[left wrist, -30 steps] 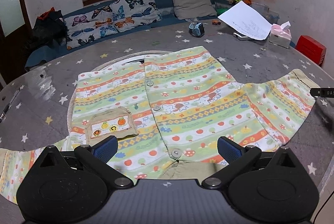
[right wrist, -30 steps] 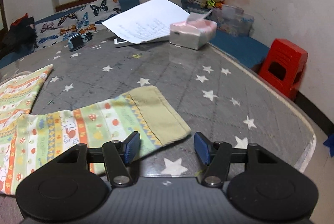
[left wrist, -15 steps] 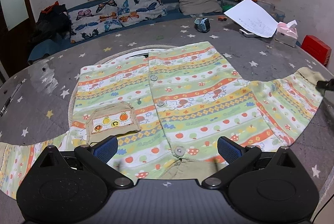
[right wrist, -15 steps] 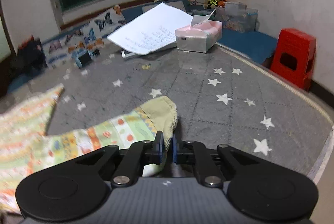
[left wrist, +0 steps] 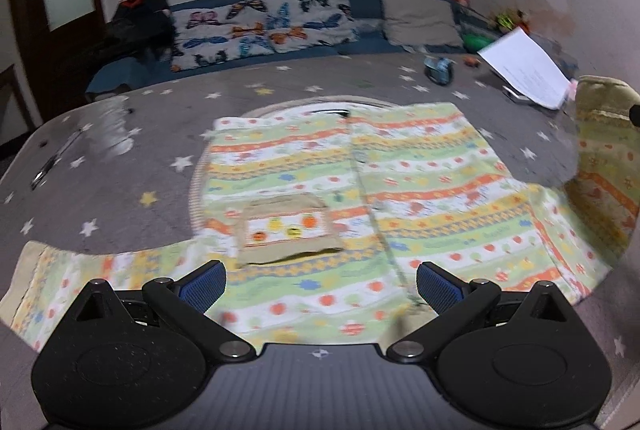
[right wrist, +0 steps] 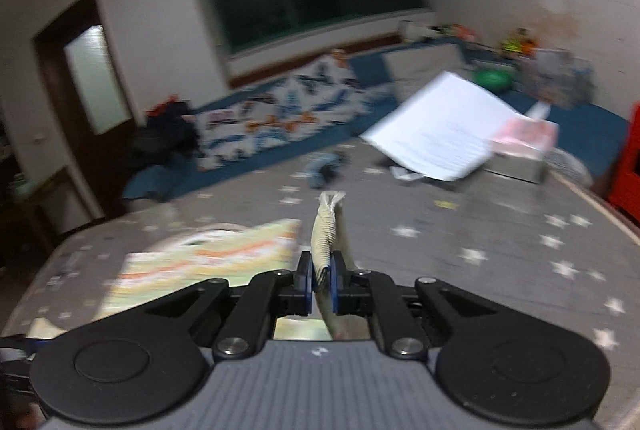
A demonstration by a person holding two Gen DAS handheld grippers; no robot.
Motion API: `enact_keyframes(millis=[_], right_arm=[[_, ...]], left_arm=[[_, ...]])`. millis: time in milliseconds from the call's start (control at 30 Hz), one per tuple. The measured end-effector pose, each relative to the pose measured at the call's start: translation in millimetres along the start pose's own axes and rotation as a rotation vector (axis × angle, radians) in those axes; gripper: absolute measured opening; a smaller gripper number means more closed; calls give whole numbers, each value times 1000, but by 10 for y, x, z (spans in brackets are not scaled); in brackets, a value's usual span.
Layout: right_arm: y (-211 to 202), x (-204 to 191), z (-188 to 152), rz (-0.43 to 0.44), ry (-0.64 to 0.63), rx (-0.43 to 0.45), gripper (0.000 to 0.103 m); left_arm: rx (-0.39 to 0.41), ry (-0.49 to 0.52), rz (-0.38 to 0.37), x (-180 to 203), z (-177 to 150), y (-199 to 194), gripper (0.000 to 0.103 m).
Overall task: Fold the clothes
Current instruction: 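Fold the sleeve across the shirt body with the right gripper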
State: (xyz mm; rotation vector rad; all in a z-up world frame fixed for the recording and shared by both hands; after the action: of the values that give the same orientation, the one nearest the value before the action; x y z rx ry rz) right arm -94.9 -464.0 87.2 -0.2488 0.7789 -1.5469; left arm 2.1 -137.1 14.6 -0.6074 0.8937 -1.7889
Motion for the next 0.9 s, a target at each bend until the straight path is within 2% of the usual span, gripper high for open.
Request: enact_keyframes(millis=[167, 267, 367, 500, 600, 733, 900], right_arm=[[143, -661, 70, 140, -69, -29, 7], [295, -1054, 36, 194, -131, -66, 7], [465, -1422, -63, 234, -195, -105, 7], [668, -1720, -282, 277, -240, -181, 7], [819, -1939, -449, 310, -272, -239, 8], [830, -2034, -589, 343, -287, -264, 23], [659, -1758, -514, 293, -314, -235, 23]], left_arm=[[12, -60, 21, -289, -47, -60, 103], [17, -92, 30, -437, -91, -101, 103], [22, -111, 38, -563, -142, -146, 103], [30, -129, 52, -685, -191, -198, 103], [31, -163, 36, -760, -201, -222, 103], [27, -189, 11, -780, -198, -230, 103], [47, -154, 7, -677, -180, -251, 103]])
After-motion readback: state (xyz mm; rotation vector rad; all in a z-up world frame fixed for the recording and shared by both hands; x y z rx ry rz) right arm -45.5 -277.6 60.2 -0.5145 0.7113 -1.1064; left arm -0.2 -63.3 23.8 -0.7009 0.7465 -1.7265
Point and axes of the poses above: each gripper's, at about its wrist camera, not at the fingertips, and y roughly the way its jaws point, x to its right, z to its top, the point moved 2 cm from there along y, roughly the way its jaws point, and after that the axes turned 9 degrees about -x, right-handed, at the moved point
